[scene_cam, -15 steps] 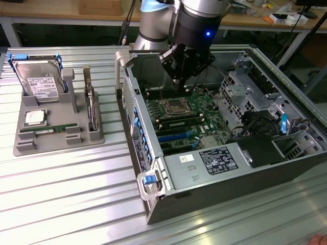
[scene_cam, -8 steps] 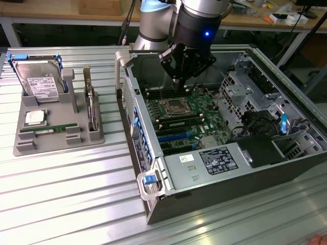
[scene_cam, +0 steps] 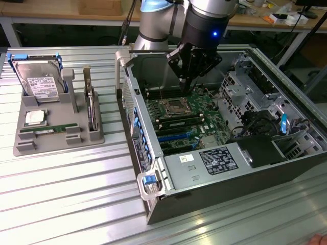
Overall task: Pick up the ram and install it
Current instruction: 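Press down the ram until it locks into place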
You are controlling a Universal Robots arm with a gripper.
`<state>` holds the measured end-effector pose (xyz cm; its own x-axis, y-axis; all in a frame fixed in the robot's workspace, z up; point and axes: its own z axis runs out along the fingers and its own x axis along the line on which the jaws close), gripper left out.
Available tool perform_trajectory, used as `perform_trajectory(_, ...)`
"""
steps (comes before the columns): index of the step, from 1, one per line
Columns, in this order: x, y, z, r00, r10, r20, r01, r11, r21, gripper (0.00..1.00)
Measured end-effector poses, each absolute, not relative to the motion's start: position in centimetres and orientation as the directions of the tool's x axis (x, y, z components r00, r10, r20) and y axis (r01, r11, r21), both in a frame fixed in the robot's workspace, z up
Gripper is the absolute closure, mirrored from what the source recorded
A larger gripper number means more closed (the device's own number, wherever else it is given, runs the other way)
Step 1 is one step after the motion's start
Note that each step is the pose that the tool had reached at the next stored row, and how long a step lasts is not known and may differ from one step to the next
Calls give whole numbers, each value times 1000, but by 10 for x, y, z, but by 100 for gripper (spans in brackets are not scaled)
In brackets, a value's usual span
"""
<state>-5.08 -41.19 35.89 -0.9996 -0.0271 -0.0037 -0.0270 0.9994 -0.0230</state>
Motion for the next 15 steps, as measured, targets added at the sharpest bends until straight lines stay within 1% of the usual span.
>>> perform_trajectory(10,-27,-411,359,-1000,-27,-4,-27,999,-23,89)
perform_trajectory(15,-27,-411,359,-1000,-27,-4,-27,999,-23,89)
